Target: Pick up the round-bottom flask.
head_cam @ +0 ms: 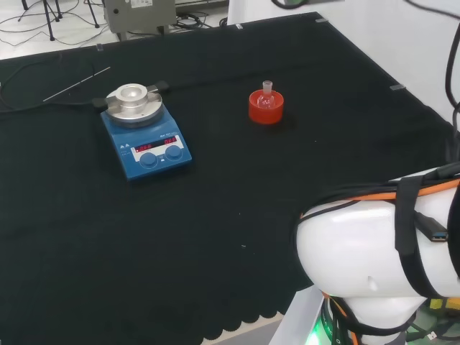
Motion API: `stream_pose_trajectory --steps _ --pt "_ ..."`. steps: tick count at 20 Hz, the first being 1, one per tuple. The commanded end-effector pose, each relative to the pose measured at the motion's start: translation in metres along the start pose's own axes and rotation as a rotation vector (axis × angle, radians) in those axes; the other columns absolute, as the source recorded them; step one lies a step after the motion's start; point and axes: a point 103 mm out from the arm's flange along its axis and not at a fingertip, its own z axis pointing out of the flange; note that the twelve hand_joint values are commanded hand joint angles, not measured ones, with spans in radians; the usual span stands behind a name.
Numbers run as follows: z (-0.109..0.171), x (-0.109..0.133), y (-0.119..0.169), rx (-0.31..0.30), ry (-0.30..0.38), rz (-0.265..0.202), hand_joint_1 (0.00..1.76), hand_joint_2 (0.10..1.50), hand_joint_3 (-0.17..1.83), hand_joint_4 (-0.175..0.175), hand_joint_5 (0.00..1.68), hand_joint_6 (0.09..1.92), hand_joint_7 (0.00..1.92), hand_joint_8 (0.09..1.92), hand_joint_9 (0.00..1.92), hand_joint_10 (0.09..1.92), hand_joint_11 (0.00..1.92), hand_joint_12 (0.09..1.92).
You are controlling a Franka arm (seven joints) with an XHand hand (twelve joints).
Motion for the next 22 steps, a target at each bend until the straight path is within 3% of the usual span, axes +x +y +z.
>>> stream_pose_trajectory --steps 1,18,22 --pt "-0.046 0.019 -0.052 -0.024 -0.045 -0.037 0.06 1.31 0.2 -0.046 0.3 0.09 0.06 0.51 0.14 0.67 0.0 0.99" --pt "-0.036 0.011 -0.04 -0.007 -0.052 -0.019 0.11 1.28 0.18 -0.051 0.31 0.09 0.06 0.51 0.12 0.67 0.0 0.97" --pt "-0.015 0.006 -0.021 0.015 -0.05 0.003 0.15 1.26 0.17 -0.053 0.31 0.09 0.05 0.52 0.12 0.67 0.0 0.97"
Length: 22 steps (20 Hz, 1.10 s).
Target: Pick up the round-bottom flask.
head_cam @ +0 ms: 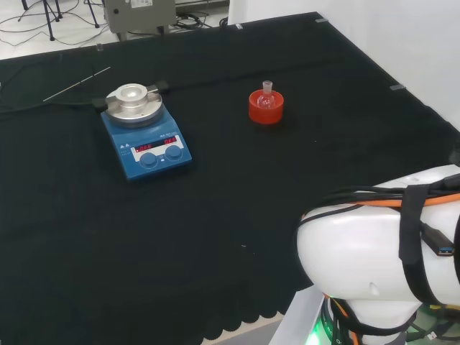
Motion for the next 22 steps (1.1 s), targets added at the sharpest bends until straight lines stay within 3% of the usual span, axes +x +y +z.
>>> stream_pose_trajectory --steps 1,15,22 --pt "0.027 -0.007 0.025 0.027 0.007 0.028 0.15 1.26 0.17 -0.053 0.31 0.09 0.05 0.52 0.12 0.68 0.0 0.97" --pt "0.095 -0.062 0.117 0.082 0.067 0.136 0.2 1.25 0.16 -0.057 0.32 0.09 0.05 0.53 0.12 0.68 0.0 0.97" --pt "0.119 -0.06 0.166 0.056 0.088 0.155 0.26 1.22 0.14 -0.062 0.33 0.09 0.07 0.55 0.13 0.68 0.0 0.96"
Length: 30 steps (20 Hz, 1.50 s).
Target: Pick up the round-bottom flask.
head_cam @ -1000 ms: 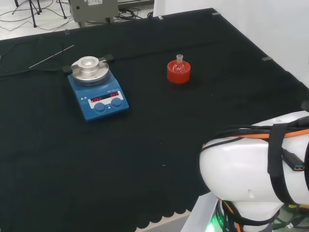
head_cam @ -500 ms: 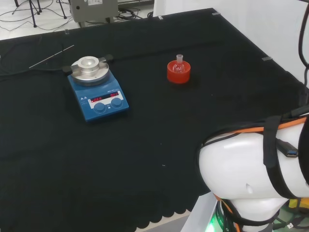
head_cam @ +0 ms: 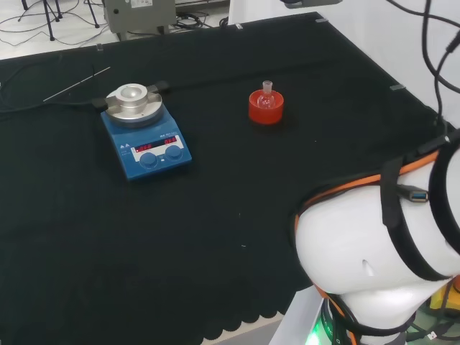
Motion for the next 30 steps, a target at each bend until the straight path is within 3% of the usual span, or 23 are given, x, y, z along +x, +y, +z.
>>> stream_pose_trajectory --steps 1,7,11,19,25,30 --pt "0.021 -0.005 0.058 -0.046 0.028 0.037 0.29 1.2 0.13 -0.063 0.34 0.09 0.08 0.55 0.14 0.69 0.0 0.97" --pt "0.044 -0.005 0.086 -0.069 0.041 0.054 0.51 1.09 0.09 -0.071 0.36 0.09 0.1 0.6 0.19 0.71 0.0 1.07" --pt "0.062 -0.009 0.105 -0.046 0.076 0.069 0.64 1.06 0.09 -0.077 0.39 0.09 0.12 0.62 0.24 0.72 0.0 1.15" --pt "0.096 -0.015 0.137 -0.033 0.072 0.072 0.74 1.01 0.1 -0.078 0.44 0.09 0.17 0.65 0.28 0.72 0.0 1.21" --pt "0.129 -0.021 0.157 0.005 0.062 0.095 0.78 0.8 0.48 -0.076 0.5 0.09 0.19 0.66 0.32 0.7 0.0 1.25" --pt "0.152 -0.032 0.169 0.036 0.077 0.115 0.78 0.76 0.56 -0.076 0.5 0.09 0.19 0.66 0.32 0.71 0.0 1.26"
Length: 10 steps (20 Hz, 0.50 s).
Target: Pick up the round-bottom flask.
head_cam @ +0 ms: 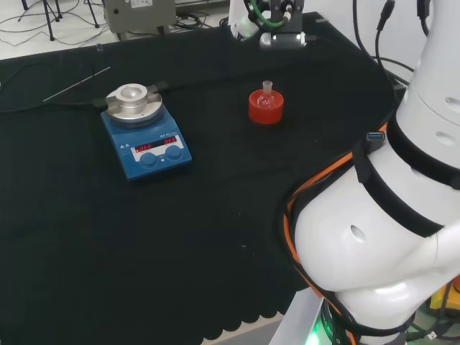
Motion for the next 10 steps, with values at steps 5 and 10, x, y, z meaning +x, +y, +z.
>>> stream_pose_trajectory --steps 5,10 --pt "0.046 -0.024 0.033 0.029 0.037 0.05 0.76 0.75 0.57 -0.077 0.51 0.09 0.19 0.66 0.32 0.71 0.0 1.27" --pt "0.07 -0.035 0.043 0.037 0.091 0.089 0.75 0.74 0.57 -0.077 0.51 0.09 0.19 0.66 0.32 0.71 0.0 1.27"
